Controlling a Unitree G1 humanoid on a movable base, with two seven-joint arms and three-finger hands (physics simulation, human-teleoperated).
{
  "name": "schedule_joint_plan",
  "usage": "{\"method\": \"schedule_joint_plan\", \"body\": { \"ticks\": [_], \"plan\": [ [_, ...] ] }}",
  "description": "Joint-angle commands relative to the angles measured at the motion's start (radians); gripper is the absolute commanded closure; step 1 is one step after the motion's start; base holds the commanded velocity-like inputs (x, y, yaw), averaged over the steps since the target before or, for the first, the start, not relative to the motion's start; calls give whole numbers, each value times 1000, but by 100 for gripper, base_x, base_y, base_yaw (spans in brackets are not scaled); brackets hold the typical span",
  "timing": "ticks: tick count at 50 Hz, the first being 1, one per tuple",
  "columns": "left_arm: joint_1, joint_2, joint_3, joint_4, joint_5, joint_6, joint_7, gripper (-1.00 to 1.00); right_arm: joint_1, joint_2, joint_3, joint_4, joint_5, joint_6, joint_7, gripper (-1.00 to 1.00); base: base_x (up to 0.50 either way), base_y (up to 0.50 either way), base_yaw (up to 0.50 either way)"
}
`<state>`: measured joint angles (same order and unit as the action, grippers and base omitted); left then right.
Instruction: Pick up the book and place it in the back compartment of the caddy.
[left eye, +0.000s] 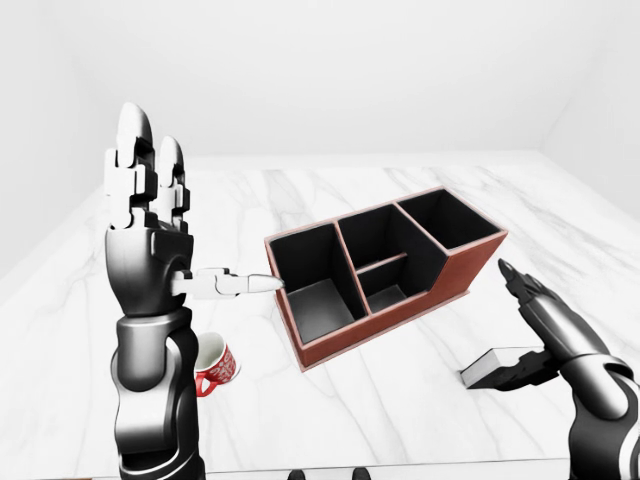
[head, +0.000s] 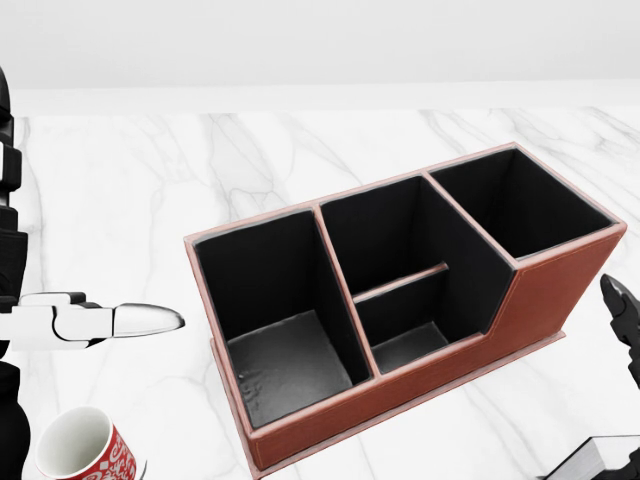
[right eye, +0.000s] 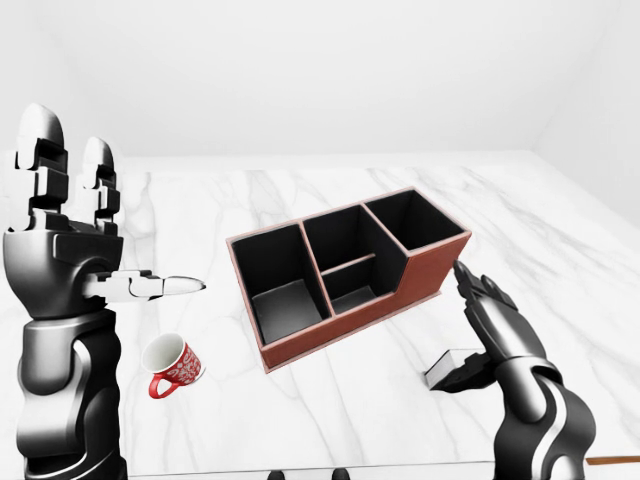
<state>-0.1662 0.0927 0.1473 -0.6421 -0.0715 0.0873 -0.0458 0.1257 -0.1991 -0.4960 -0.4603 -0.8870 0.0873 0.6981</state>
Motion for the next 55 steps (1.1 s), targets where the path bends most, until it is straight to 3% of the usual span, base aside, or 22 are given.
{"method": "schedule_joint_plan", "body": {
  "ticks": [1,55],
  "plan": [
    [1,0,-1,-1,1,0,-1,-100,2,-5,-21,11,7,0,0,-100,0,0,0],
    [11,-6,-10,10,14,0,-7,-100,13,-40,-80,127,50,0,0,-100,0,0,0]
  ]
}}
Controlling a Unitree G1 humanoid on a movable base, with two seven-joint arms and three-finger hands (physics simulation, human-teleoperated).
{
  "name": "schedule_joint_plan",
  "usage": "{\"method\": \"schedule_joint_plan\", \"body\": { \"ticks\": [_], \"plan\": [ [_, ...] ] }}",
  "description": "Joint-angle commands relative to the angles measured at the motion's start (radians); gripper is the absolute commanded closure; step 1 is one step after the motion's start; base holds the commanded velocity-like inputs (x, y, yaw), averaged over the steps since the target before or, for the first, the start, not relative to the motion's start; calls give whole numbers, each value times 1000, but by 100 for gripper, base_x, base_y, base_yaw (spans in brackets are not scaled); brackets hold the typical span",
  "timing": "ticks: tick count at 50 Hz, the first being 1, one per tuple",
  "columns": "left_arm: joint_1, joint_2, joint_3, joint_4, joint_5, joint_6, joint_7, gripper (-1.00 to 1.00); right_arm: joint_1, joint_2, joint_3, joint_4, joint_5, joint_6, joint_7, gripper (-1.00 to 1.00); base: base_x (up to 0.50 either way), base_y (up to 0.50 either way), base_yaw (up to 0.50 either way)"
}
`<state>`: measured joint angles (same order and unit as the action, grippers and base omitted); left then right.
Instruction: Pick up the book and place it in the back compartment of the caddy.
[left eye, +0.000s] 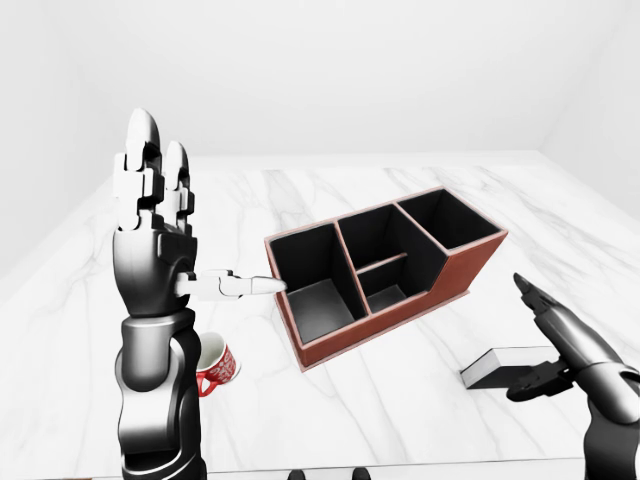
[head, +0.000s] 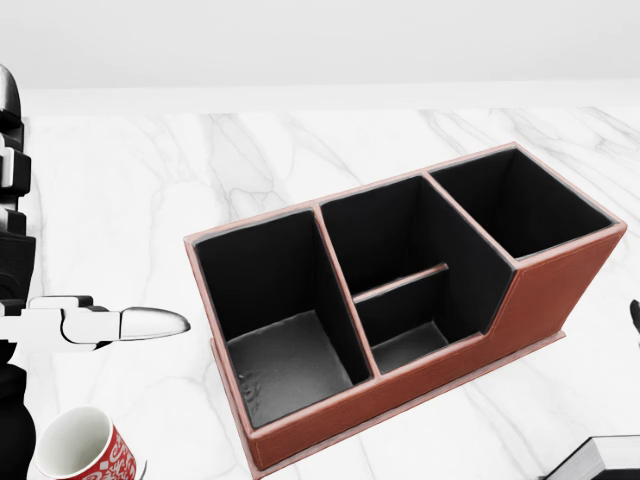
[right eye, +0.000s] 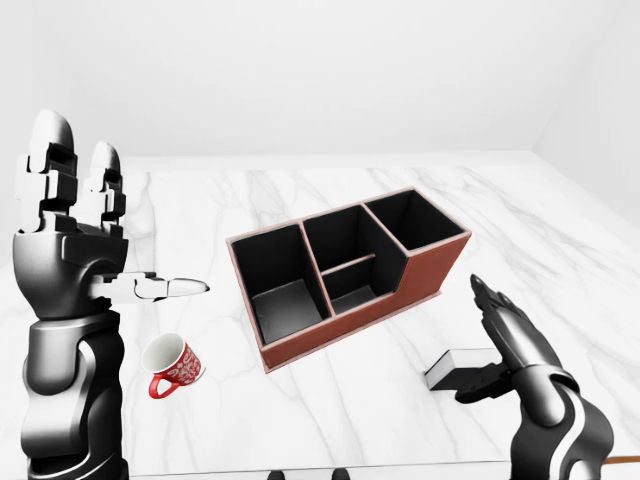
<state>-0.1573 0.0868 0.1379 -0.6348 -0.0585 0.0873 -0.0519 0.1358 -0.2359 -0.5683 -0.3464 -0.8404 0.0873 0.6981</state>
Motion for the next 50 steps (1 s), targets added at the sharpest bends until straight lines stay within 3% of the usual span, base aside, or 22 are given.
{"method": "schedule_joint_plan", "body": {
  "ticks": [1,50],
  "plan": [
    [2,-1,-1,3,1,0,-1,-100,3,-3,-8,16,5,0,0,-100,0,0,0],
    [18,-10,-18,13,21,0,-7,-100,-22,-58,-13,146,42,0,-9,-100,0,0,0]
  ]
}}
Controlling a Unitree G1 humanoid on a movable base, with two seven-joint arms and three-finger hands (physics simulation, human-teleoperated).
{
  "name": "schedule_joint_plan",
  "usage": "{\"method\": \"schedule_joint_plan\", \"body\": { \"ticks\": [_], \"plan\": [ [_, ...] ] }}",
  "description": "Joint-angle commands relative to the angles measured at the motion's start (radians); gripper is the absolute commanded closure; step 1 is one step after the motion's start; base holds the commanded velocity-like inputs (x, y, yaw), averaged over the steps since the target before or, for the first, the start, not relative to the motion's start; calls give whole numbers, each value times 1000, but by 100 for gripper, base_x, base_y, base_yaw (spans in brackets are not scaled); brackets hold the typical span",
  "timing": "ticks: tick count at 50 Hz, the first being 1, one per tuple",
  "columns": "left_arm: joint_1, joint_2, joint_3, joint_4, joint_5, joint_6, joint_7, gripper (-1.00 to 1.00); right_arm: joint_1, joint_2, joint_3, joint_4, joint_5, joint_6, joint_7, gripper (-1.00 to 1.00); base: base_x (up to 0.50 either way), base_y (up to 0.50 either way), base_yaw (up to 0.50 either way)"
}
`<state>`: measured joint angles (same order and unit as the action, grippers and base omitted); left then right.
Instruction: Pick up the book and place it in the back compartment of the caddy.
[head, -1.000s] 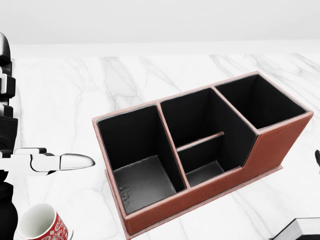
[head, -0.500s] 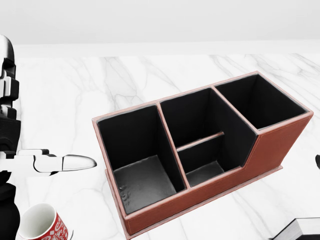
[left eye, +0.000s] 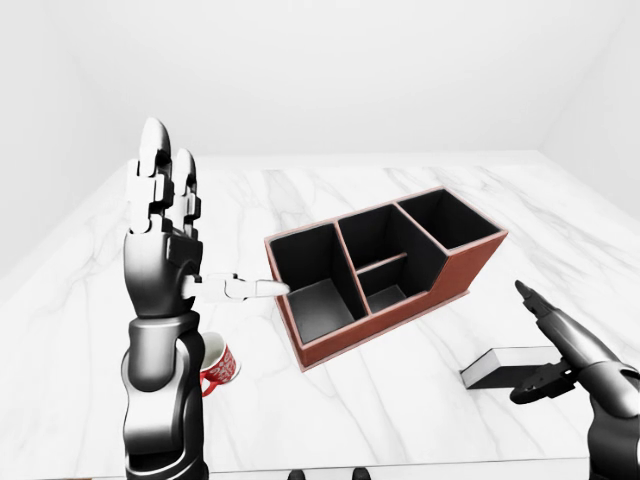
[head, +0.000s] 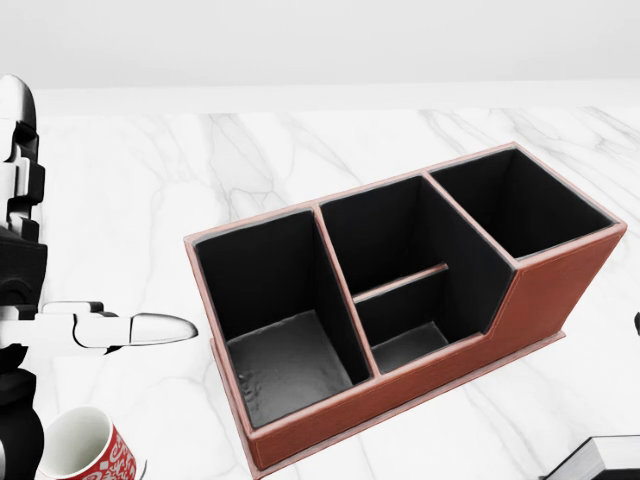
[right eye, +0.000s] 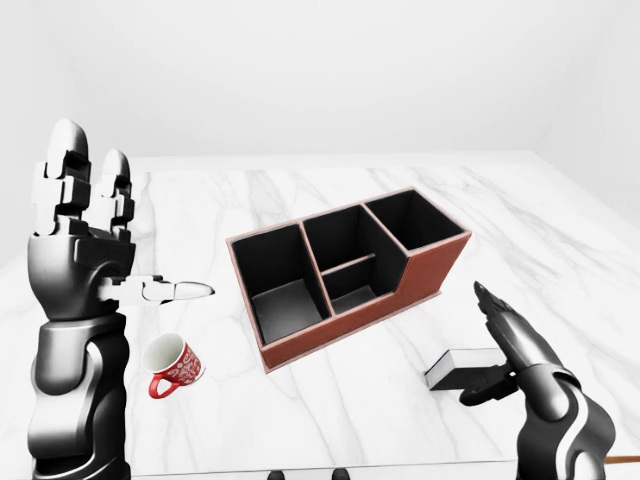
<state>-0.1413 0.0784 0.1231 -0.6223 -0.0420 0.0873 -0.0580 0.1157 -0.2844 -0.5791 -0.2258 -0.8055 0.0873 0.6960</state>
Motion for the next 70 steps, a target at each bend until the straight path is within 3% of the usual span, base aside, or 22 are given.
{"method": "schedule_joint_plan", "body": {
  "ticks": [1,70],
  "plan": [
    [4,-2,-3,2,4,0,-2,-100,-3,-11,-1,30,8,0,-10,-100,0,0,0],
    [33,-17,-28,24,35,0,-16,-100,-39,-89,25,234,41,0,-97,-100,0,0,0]
  ]
}}
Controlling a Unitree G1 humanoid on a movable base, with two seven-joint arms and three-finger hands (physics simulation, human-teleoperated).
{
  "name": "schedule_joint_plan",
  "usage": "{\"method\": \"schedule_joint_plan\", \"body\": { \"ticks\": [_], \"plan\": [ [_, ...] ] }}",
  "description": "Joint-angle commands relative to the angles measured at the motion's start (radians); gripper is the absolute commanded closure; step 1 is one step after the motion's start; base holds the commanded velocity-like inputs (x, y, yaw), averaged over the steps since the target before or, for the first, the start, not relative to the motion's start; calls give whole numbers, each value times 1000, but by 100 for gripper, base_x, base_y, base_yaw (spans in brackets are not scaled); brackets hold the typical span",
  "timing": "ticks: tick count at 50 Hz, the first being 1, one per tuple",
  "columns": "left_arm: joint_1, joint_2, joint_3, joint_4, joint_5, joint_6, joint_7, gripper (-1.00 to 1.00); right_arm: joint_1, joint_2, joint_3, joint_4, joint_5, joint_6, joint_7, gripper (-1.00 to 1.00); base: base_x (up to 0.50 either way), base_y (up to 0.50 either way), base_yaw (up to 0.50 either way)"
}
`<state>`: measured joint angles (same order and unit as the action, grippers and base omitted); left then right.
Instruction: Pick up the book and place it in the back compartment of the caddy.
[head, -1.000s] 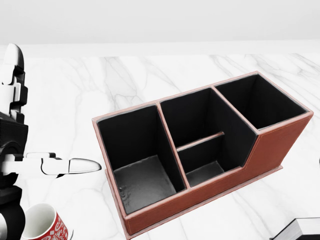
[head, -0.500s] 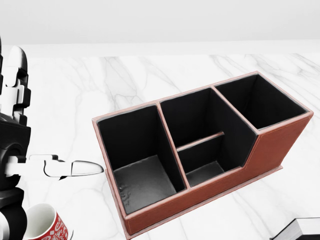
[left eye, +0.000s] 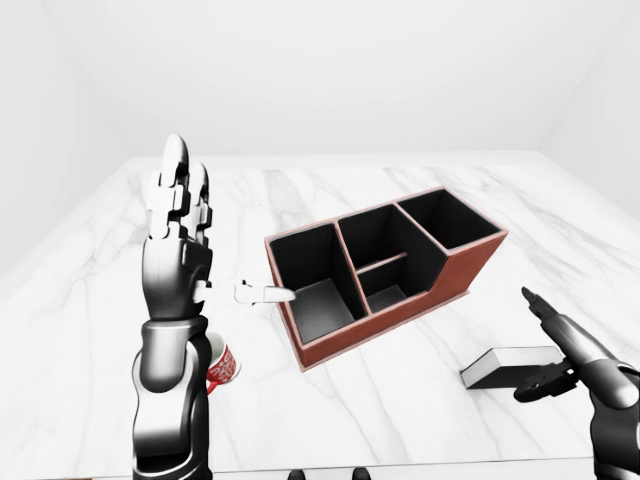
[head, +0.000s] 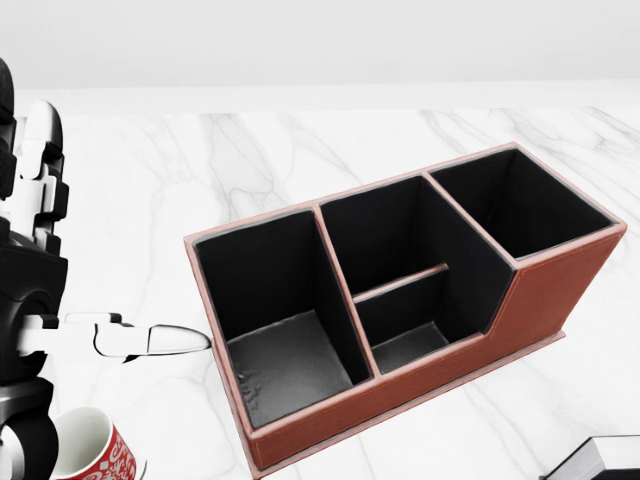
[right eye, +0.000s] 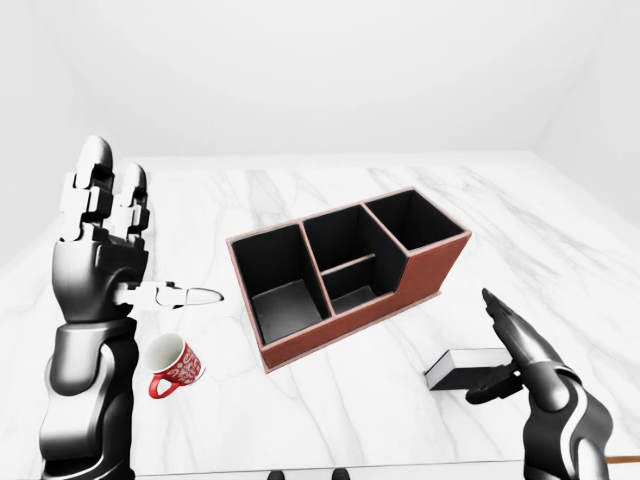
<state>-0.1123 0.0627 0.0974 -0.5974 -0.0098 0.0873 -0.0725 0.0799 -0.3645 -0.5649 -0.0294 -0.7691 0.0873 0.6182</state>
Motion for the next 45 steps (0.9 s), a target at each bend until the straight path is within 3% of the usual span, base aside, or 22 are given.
{"method": "schedule_joint_plan", "body": {
  "ticks": [1,45],
  "plan": [
    [5,-2,-3,8,4,0,-2,-100,-3,-9,13,41,4,0,-21,-100,0,0,0],
    [11,-5,-9,3,11,0,-4,-100,-1,-14,44,114,12,0,-66,-100,0,0,0]
  ]
}}
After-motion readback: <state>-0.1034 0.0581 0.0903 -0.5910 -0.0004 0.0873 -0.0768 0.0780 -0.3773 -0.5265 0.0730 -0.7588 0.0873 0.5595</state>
